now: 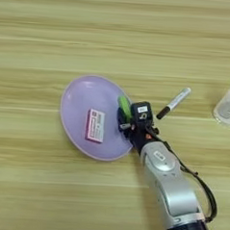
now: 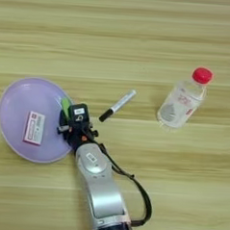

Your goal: Move the objects on the table

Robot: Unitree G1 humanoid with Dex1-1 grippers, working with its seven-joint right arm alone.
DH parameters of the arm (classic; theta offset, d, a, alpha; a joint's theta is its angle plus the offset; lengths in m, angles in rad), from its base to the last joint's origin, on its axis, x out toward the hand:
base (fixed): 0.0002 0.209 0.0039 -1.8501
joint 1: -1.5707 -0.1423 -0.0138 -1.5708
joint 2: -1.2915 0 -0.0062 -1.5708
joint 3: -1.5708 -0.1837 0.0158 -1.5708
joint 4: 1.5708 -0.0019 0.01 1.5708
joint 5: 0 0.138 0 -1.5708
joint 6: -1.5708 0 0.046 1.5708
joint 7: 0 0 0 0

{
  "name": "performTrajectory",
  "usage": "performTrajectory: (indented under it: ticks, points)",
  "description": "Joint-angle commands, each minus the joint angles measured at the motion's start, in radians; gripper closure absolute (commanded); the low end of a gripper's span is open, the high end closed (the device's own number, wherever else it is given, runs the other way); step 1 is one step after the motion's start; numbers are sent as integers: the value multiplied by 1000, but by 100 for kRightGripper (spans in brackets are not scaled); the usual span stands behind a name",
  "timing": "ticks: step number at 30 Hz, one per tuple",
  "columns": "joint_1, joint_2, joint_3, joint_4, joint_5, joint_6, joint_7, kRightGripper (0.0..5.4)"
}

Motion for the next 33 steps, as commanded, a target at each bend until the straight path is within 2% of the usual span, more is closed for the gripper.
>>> performTrajectory:
  ticks: [1,8,10,13,22,33]
  points:
    - [-32,4,-4,-33,7,1,6,408]
    - [-48,2,-15,-64,12,2,10,414]
    - [-57,0,-21,-79,15,5,14,439]
    - [-84,-9,-47,-112,22,11,14,464]
    - [-169,-38,-116,-174,38,44,23,466]
    - [-163,-73,-203,-159,59,37,12,466]
